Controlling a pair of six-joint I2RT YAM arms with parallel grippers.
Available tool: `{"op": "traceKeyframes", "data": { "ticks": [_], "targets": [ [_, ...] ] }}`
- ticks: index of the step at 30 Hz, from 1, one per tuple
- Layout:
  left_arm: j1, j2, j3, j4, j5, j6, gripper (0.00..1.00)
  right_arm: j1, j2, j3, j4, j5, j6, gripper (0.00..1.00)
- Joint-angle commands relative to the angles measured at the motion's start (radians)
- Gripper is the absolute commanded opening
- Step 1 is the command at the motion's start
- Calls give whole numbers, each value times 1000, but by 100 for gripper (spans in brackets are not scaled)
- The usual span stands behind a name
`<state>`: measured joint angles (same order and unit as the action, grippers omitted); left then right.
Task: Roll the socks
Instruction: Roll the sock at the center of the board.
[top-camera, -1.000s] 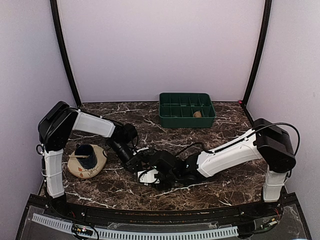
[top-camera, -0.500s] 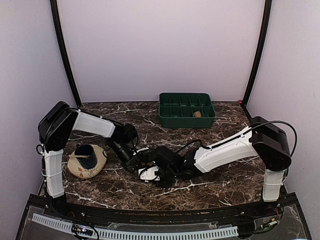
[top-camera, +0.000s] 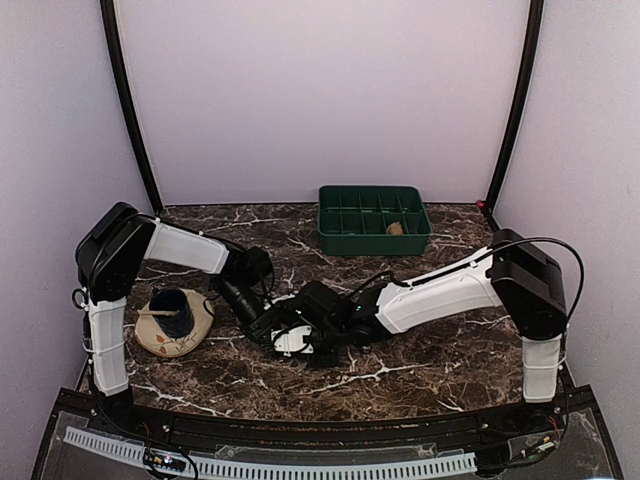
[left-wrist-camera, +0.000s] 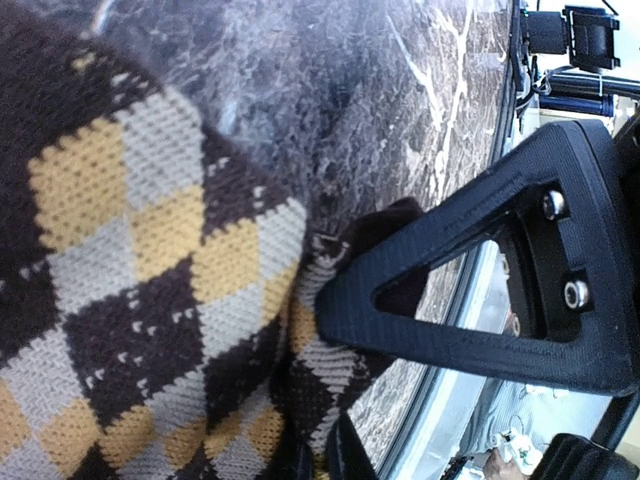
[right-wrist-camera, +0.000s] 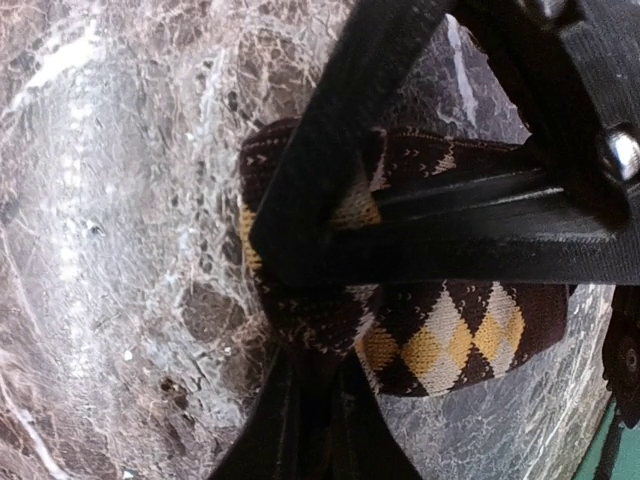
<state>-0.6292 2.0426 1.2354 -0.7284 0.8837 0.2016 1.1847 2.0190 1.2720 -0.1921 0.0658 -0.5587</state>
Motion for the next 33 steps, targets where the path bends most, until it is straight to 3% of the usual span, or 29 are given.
{"op": "traceKeyframes", "data": {
  "ticks": [1,11,20,33],
  "targets": [
    [8,-30,-14,-8,-32,-21,12,-15,37,26,-61,-47,29,3],
    [57,-111,-19,52,-85,-120,30,-26,63,71,-134,-90,57,0],
    [66,-185,-36,86,-136,-167,31,-39,76,127,-203,-145,104,0],
    [71,-351,-163,296,-419,-324,31,-89,138,259,-387,-328,195,0]
  ]
}}
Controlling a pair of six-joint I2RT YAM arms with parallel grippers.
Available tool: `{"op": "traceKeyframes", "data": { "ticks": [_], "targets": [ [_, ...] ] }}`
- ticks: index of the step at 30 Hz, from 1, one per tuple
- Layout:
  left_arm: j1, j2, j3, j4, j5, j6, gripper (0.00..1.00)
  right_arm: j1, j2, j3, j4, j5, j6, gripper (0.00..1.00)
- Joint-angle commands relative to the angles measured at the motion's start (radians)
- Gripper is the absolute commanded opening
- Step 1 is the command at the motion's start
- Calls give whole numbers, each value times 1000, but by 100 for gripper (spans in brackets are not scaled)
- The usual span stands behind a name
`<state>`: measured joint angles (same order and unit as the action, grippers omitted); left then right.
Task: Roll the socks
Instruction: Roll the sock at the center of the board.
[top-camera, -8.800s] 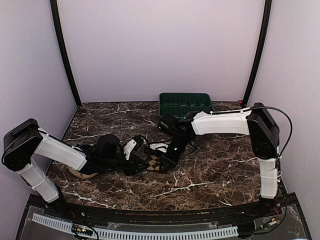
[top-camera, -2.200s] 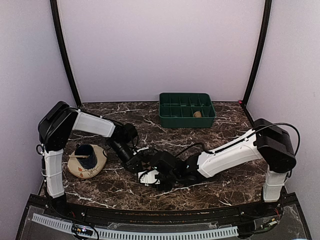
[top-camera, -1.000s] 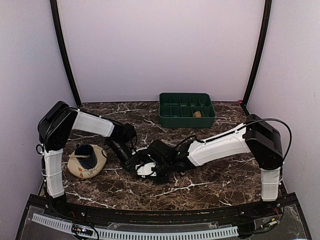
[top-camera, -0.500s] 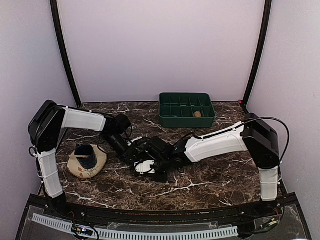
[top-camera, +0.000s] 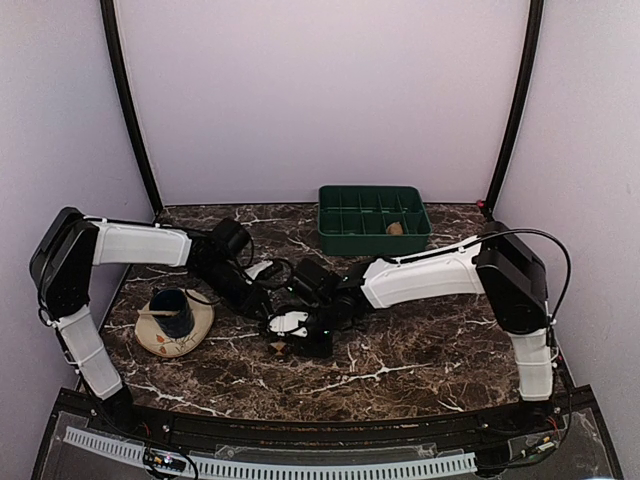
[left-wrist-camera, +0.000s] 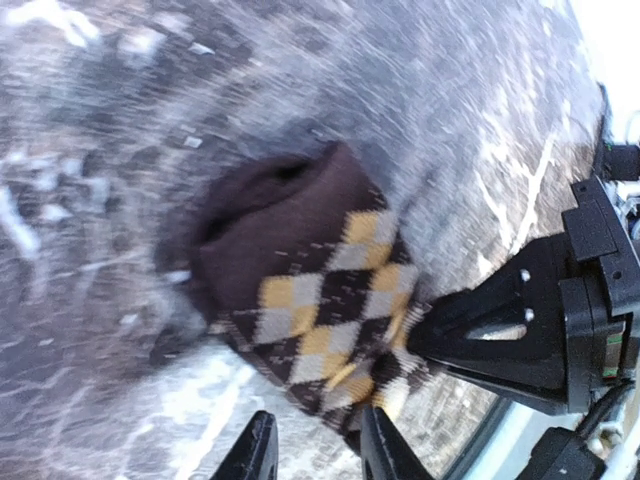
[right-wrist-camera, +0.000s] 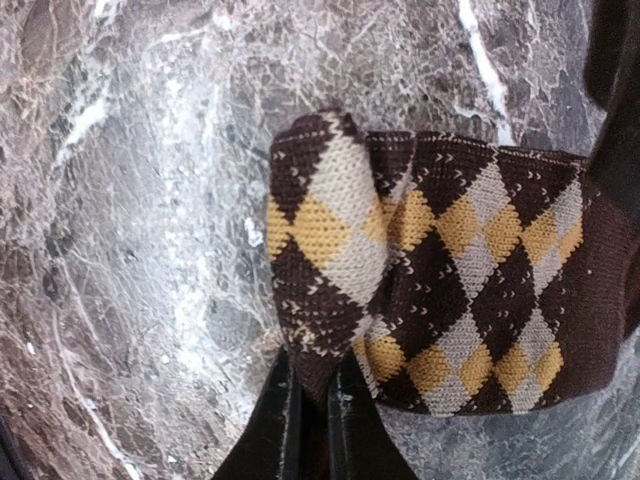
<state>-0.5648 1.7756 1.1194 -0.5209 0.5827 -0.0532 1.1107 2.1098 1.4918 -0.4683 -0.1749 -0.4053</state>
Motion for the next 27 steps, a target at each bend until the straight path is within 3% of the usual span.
{"op": "traceKeyframes", "data": {
  "ticks": [1,14,21,27],
  "targets": [
    [6,-94,-63,109,-140,-82,31,-16,54,50,-122,-95,45,0],
    [-12,-345,-386,449,-323,-232,26,-74,108,147,-213,-234,82,0],
    [-153,-453,-509,566,-479,-193,26,-116,188,274,-350,-329,80,0],
    [-214,-526,-589,637,-531,-172,26,-142,249,366,-449,-394,80,0]
  ]
}}
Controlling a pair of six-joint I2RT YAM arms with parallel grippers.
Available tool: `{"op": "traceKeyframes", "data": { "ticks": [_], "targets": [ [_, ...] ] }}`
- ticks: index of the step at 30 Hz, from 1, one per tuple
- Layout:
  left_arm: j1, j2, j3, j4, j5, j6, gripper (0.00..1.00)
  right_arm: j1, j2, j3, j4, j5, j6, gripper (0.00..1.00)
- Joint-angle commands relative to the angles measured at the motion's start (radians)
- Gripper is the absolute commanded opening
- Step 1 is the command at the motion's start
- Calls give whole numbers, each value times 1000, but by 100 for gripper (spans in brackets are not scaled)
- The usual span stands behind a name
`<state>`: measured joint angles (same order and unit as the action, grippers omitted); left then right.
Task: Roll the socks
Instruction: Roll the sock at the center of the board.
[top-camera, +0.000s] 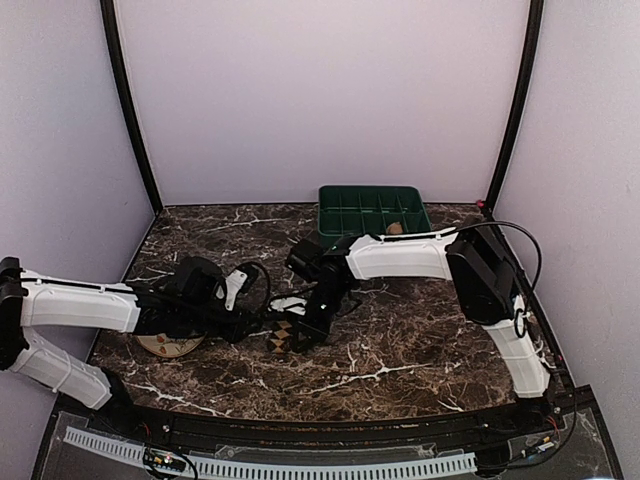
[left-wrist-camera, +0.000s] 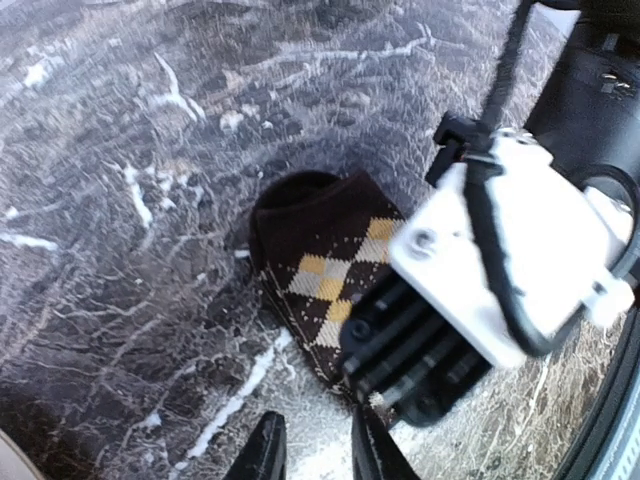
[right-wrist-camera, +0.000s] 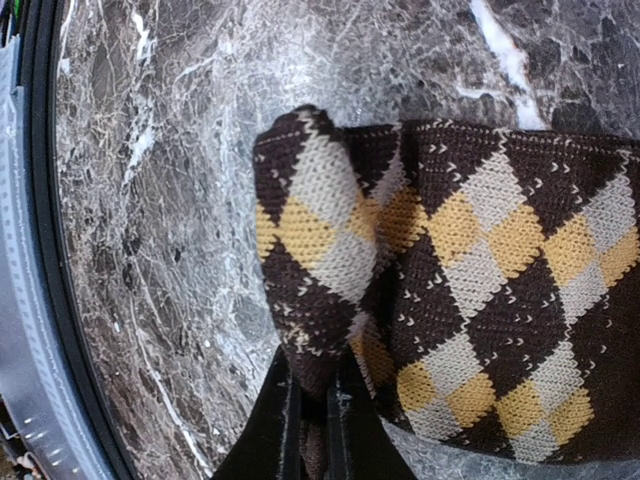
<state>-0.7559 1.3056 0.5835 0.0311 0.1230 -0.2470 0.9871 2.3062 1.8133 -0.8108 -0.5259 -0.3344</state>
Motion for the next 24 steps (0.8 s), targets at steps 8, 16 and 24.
{"op": "traceKeyframes", "data": {
  "ticks": [8,16,24],
  "targets": [
    [-88,-143,-144,160,-85,75,28,-48,95,105,-168,-117,14,0],
    [-205,-144,-157,205,-149,184,30,-73,141,149,-244,-156,0,0],
    [-292,-30,-98,188,-186,290,32,-79,161,171,-270,-186,-11,0]
  ]
}}
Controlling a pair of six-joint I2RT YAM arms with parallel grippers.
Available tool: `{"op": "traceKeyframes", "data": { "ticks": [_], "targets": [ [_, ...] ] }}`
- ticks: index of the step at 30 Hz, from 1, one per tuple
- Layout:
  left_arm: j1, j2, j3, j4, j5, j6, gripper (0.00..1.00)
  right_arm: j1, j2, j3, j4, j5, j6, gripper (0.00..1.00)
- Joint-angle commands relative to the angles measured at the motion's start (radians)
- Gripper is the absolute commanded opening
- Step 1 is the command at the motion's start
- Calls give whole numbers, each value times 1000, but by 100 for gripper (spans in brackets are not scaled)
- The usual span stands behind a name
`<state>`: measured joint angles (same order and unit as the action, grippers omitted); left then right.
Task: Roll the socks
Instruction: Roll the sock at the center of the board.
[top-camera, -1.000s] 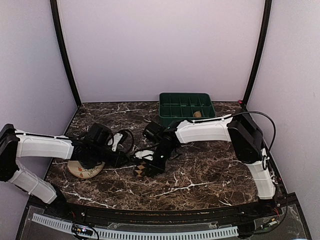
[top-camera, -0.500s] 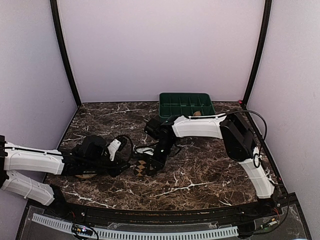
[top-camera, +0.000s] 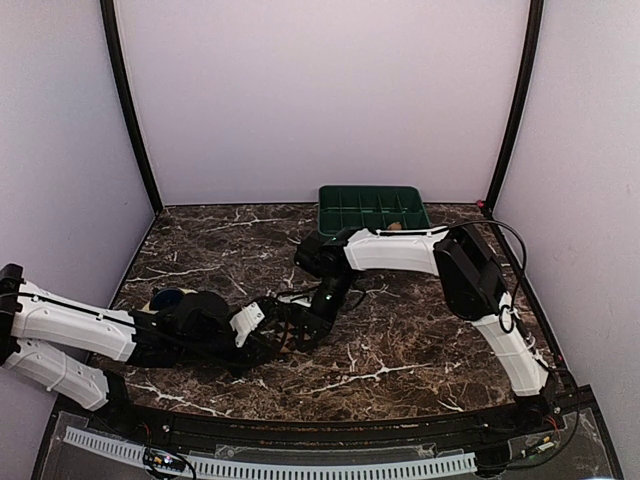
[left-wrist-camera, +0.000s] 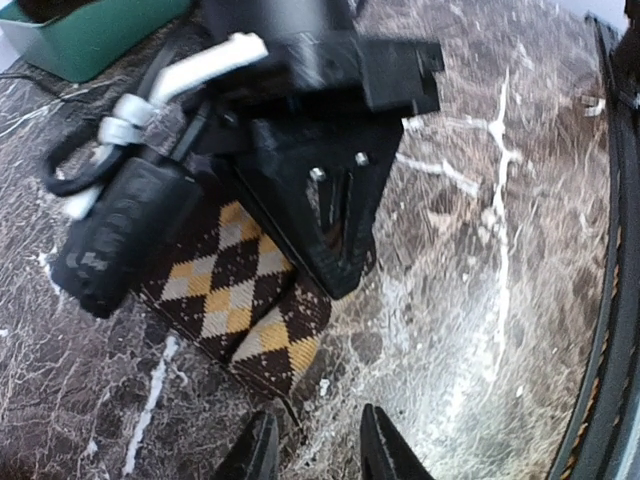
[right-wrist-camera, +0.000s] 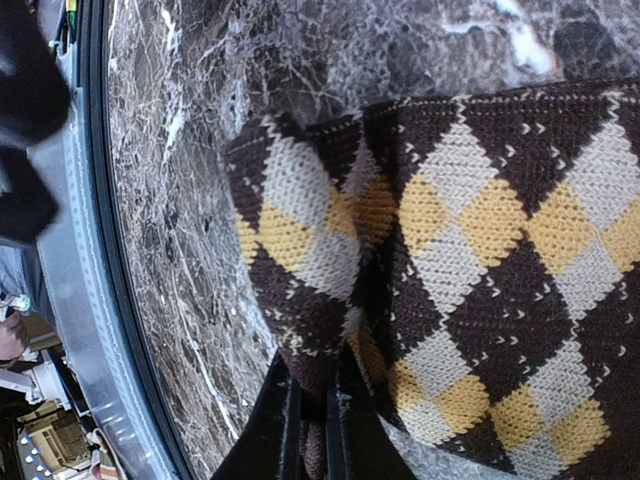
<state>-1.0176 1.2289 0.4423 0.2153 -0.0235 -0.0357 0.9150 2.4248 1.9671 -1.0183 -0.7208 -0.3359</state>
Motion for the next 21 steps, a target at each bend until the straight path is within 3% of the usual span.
{"op": "traceKeyframes", "data": {
  "ticks": [1,21],
  "targets": [
    [-39,62,53,-1,-49,90,32,-8,47,25,-67,5,-11,0],
    [-81,269,202,-107,-168,312,36,-16,86,90,-121,-27,-46,0]
  ]
}}
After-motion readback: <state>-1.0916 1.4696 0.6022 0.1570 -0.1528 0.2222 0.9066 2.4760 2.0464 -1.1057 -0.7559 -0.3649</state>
